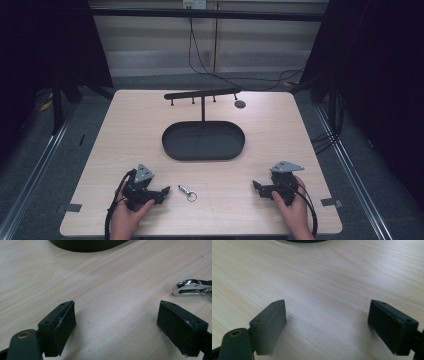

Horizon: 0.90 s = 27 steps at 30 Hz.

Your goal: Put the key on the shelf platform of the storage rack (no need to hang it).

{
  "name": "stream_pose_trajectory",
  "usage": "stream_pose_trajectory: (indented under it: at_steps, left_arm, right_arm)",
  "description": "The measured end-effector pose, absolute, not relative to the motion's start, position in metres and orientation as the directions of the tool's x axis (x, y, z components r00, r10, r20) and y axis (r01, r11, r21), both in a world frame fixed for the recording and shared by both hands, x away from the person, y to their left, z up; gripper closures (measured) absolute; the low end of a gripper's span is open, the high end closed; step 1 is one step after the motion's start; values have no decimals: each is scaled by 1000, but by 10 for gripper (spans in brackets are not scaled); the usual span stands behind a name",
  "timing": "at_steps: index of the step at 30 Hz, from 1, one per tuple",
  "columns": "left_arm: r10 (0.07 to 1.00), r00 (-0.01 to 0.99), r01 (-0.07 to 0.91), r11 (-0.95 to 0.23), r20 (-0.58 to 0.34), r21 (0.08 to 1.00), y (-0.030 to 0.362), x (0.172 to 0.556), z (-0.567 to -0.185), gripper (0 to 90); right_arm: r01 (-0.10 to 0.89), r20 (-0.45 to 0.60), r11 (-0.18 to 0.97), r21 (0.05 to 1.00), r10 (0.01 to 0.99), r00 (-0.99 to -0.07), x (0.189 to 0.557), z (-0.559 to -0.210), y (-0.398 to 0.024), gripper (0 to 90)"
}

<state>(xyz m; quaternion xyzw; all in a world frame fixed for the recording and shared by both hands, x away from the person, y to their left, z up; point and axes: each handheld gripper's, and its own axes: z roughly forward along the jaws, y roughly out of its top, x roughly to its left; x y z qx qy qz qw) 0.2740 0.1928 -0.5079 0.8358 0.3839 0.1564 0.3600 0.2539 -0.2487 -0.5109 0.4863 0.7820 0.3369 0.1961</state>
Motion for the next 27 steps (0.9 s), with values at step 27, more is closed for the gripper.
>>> stream_pose_trajectory:
  at_steps: [27]
  left_arm:
    - [639,758,525,-481,-129,702,139,259,-494,292]
  right_arm:
    - [621,14,311,720,887,-461,253,-511,-249,150]
